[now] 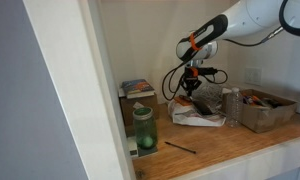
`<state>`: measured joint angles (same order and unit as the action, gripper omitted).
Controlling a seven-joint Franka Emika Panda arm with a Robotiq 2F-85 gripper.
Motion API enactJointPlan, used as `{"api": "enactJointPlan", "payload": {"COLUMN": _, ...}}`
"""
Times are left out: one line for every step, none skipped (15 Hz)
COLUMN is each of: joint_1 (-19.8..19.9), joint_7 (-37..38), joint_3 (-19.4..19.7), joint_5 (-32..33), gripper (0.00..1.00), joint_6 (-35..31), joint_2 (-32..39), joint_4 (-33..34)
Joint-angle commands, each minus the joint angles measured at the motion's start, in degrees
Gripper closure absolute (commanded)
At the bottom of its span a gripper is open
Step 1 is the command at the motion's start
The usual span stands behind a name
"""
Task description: Pick up the pen on the plastic bag and put it in the box
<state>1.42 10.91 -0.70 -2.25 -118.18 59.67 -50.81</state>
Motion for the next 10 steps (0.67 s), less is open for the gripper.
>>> {"api": "enactJointPlan", "payload": {"joint_1": 0.66, "joint_7": -0.27, "joint_3": 1.12, "joint_5": -0.53, "gripper": 0.98, "joint_6": 2.65, "joint_2": -5.69, "joint_4": -4.02}}
{"api": "enactJointPlan", "payload": {"joint_1": 0.61, "joint_7": -0.4, "joint_3": 1.96, "joint_5": 0.34, "gripper": 0.98, "joint_6": 4.36, "joint_2": -6.85, "joint_4": -4.59}}
{"api": "enactJointPlan", "payload": {"joint_1": 1.25, "joint_7": -1.12, "joint_3": 1.52, "joint_5": 0.7, "gripper": 0.98, "joint_6": 4.95, "joint_2": -7.92, "joint_4": -5.57}}
{"api": "enactJointPlan", "payload": {"joint_1": 1.31, "joint_7": -1.62, "joint_3": 2.2, "joint_5": 1.16, "gripper": 0.98, "joint_6": 5.16, "joint_2": -8.83, "joint_4": -6.62}}
{"api": "enactJointPlan", "payload": {"joint_1": 1.5, "joint_7": -1.8, "joint_3": 2.59, "joint_5": 1.3, "gripper": 0.98, "joint_6": 5.0, "joint_2": -9.82, "joint_4": -7.87}}
{"api": "enactJointPlan", "payload": {"joint_1": 1.51, "joint_7": -1.54, "joint_3": 3.33, "joint_5": 1.65, "gripper": 0.98, "joint_6": 4.57, "joint_2": -10.85, "joint_4": -9.46}}
{"api": "enactJointPlan", "payload": {"joint_1": 1.45, "joint_7": -1.22, "joint_3": 4.07, "joint_5": 1.99, "gripper": 0.98, "joint_6": 3.94, "joint_2": -11.86, "joint_4": -11.06}}
{"api": "enactJointPlan", "payload": {"joint_1": 1.32, "joint_7": -0.73, "joint_3": 4.87, "joint_5": 2.32, "gripper": 0.98, "joint_6": 3.28, "joint_2": -12.88, "joint_4": -12.63}}
{"api": "enactJointPlan", "payload": {"joint_1": 1.46, "joint_7": 0.03, "joint_3": 5.23, "joint_5": 1.73, "gripper": 0.98, "joint_6": 3.0, "joint_2": -13.85, "joint_4": -13.85}}
{"api": "enactJointPlan", "payload": {"joint_1": 1.62, "joint_7": -1.0, "joint_3": 4.62, "joint_5": 1.15, "gripper": 0.91, "joint_6": 4.74, "joint_2": -9.53, "joint_4": -7.58}}
